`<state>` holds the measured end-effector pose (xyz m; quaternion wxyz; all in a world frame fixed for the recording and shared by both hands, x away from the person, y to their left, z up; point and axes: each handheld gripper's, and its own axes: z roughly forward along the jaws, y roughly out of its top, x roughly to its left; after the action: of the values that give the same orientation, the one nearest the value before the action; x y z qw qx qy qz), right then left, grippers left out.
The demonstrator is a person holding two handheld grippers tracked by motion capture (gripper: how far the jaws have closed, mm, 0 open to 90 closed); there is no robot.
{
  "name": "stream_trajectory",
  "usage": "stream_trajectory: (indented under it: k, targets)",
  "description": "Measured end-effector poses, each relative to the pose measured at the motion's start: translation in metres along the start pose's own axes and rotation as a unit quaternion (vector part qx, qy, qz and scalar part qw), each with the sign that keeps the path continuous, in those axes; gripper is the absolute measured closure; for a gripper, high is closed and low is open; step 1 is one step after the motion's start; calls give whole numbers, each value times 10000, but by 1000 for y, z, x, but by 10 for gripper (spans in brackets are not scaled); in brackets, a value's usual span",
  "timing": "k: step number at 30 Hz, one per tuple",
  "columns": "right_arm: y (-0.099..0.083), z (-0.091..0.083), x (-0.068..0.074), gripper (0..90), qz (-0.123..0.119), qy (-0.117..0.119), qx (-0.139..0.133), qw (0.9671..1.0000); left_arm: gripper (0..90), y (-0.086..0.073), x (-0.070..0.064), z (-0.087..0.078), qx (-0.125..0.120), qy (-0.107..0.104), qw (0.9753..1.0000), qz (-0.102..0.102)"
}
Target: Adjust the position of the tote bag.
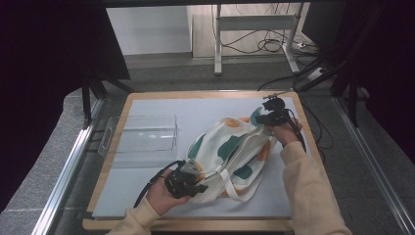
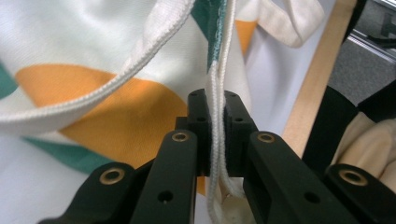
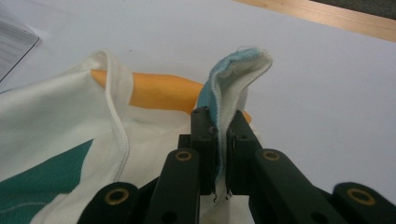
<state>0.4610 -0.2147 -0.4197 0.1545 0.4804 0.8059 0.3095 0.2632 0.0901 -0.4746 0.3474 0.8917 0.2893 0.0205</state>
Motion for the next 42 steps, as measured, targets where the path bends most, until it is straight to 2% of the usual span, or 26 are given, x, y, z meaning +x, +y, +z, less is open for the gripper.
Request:
stream_trajectory:
  k: [9,17,31,42]
  targets:
    - [-24,-30,-9,833,72,5,-178,9998,850,-1,8,-4,-7,145,9999,-55]
    - [-40,-46,-10,833,58,-17,-320,9995,850,-2,13,-6,-32,215,9997,-86]
    - [-58,-53,-15,833,103,35,-413,9991,849,-2,18,-4,-23,293,9995,-117]
    - [-79,-65,-16,831,206,65,-567,9982,848,1,23,-4,-10,460,9989,-115]
